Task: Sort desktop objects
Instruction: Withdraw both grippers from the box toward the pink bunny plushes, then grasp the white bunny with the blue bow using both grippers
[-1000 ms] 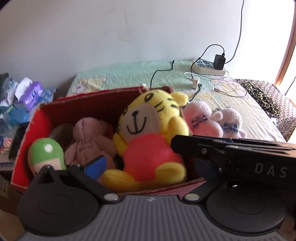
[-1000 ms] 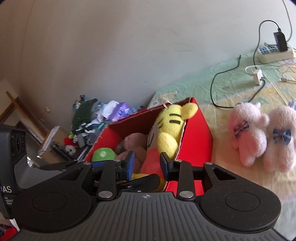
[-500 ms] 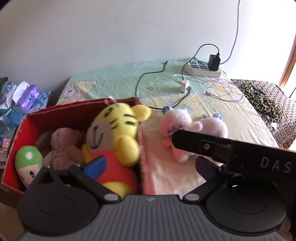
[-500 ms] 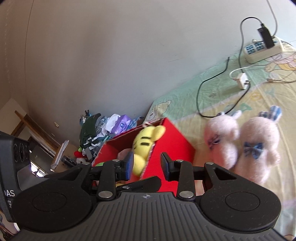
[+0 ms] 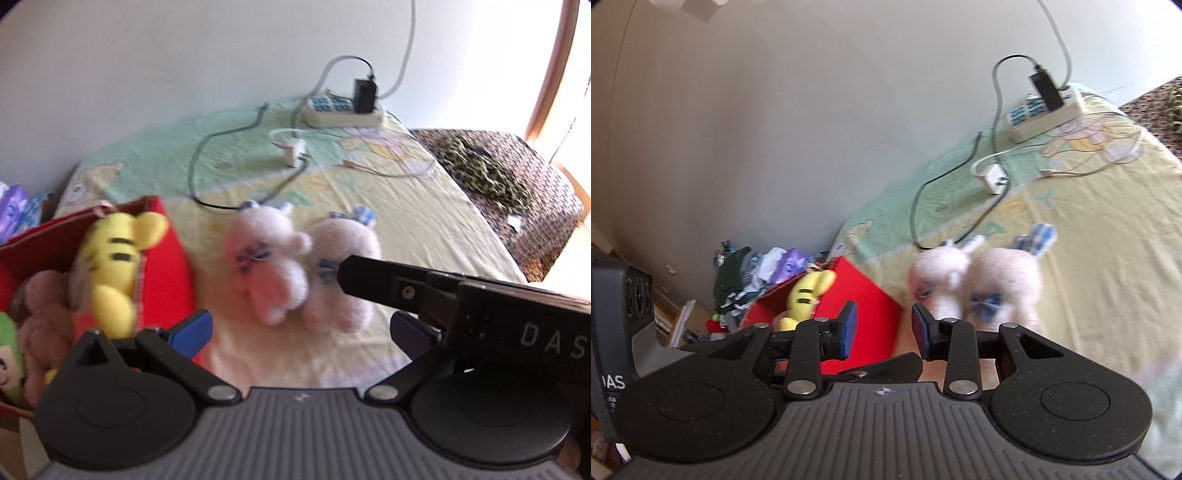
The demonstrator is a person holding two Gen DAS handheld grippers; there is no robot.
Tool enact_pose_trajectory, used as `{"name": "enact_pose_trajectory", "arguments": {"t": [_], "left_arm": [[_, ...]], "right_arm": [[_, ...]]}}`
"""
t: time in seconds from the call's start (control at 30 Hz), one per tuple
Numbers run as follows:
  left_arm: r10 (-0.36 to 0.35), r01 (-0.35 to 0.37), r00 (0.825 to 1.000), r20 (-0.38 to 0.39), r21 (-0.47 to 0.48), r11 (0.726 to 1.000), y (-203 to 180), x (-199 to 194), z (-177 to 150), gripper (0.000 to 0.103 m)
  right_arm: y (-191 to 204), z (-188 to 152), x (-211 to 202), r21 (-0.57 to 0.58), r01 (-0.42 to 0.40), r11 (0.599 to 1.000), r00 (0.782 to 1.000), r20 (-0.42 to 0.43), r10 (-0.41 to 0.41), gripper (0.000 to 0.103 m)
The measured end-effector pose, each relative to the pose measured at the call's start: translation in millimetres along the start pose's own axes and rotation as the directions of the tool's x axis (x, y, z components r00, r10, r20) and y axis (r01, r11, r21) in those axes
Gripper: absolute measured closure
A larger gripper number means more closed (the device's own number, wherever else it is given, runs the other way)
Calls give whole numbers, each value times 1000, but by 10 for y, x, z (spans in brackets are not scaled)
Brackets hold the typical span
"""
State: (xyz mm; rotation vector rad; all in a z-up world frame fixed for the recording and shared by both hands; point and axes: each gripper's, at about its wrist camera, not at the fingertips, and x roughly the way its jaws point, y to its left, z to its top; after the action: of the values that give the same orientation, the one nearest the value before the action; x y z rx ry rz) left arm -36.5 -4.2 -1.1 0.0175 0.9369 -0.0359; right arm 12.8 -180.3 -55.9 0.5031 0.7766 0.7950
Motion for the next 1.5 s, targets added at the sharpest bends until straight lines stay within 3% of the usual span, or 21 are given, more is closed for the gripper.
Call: {"name": "enact_pose_trajectory", "arguments": {"t": [0.33,0.53,0.67,0.87,1.17,1.33,1.4,1.5], "left_arm": [[-91,91,993,-80,1,996,-164,403,-2,1],[-174,165,977,-120,-77,983,-8,706,-56,1],[-231,216,965,-123,-129,968,117,861,-53,1],[-275,259,952,-136,-126,958,103,1115,-29,1],[-301,282,939,-163,-132,950,107,1407,60,6],[-291,274,945,-150,-127,953,127,1414,79,6],[-298,280,943,-147,-132,951,142,1409,76,6],[-315,295,938,-147,-139,945,149,1388,70,6]], "right_arm": [[-302,9,54,31,104,994,994,-33,-103,67],[-523,37,272,71,170,983,983,-79,-164,66],[-671,115,412,97,193,976,979,-93,-184,59],[-881,174,668,113,243,963,964,-137,-227,59],[-950,192,951,96,182,979,970,-181,-163,43],[-1018,202,1013,137,122,983,976,-196,-94,46],[-1023,200,1020,148,98,984,977,-204,-66,55],[-1009,208,1003,149,87,985,975,-215,-54,59]]}}
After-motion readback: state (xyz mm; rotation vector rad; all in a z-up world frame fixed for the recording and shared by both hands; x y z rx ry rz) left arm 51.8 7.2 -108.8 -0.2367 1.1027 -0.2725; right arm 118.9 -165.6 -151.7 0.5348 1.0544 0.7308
